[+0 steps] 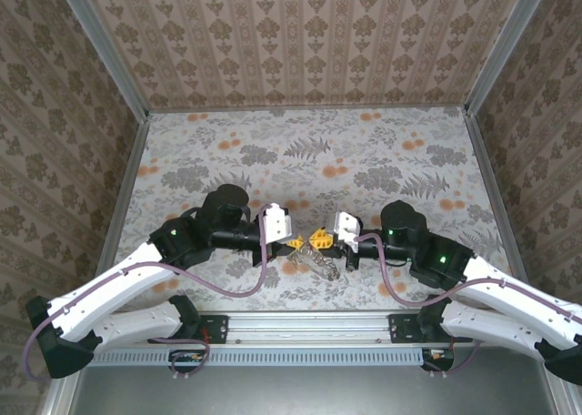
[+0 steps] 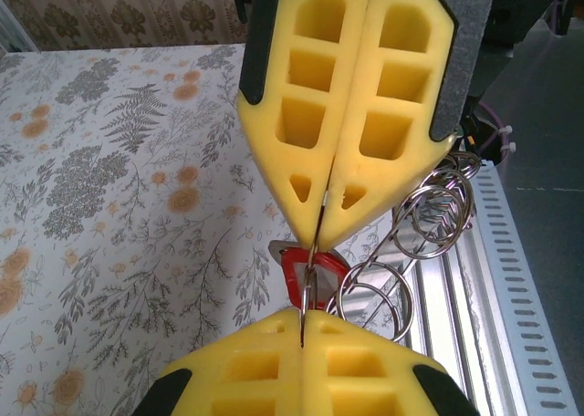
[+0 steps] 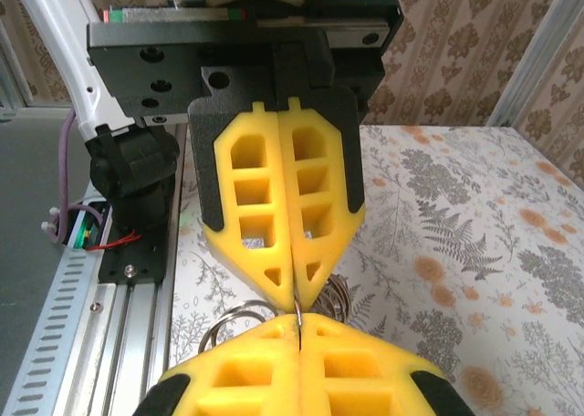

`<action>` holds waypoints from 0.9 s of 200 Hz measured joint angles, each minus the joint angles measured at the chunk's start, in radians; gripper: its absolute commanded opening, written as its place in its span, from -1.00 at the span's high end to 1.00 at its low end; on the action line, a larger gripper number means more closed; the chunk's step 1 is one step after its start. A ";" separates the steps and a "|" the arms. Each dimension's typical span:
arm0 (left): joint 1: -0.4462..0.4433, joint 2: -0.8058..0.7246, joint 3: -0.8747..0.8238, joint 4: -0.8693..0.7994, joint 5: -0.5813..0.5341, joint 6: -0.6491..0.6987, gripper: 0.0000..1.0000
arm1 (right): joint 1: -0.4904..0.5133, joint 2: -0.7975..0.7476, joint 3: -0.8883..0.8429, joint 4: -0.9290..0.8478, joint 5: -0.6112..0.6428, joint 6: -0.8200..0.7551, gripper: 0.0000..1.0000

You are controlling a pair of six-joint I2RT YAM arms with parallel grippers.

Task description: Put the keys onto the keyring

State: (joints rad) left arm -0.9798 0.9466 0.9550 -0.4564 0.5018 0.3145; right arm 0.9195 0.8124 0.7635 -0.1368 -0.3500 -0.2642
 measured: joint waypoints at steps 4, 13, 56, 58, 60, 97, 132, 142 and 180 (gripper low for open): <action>0.000 0.000 0.000 0.000 0.000 0.000 1.00 | 0.002 0.003 0.000 0.004 0.000 0.000 1.00; 0.000 0.000 0.000 0.000 0.000 0.000 1.00 | 0.002 0.006 0.000 0.009 0.000 -0.001 1.00; 0.006 0.000 -0.002 0.000 0.000 0.000 1.00 | 0.006 0.010 0.000 0.016 0.003 -0.007 1.00; 0.006 0.000 -0.002 0.000 0.000 0.000 1.00 | 0.007 0.011 0.000 0.016 0.003 -0.007 1.00; 0.006 0.000 -0.002 0.000 0.000 0.000 1.00 | 0.007 0.011 0.000 0.016 0.003 -0.008 1.00; 0.006 0.000 -0.006 0.002 0.001 -0.006 1.00 | 0.008 0.019 0.000 0.014 0.003 -0.021 1.00; 0.006 0.000 -0.006 0.011 0.008 -0.006 1.00 | 0.008 0.021 0.000 0.005 0.003 -0.025 1.00; 0.006 0.000 -0.007 0.011 0.008 -0.007 1.00 | 0.008 0.021 0.000 0.005 0.003 -0.026 1.00; 0.013 -0.006 -0.011 0.015 0.011 -0.007 1.00 | 0.013 0.015 0.000 0.004 0.019 -0.029 1.00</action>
State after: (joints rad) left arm -0.9668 0.9401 0.9436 -0.4416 0.5125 0.3077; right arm 0.9321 0.8276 0.7635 -0.1326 -0.3313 -0.2932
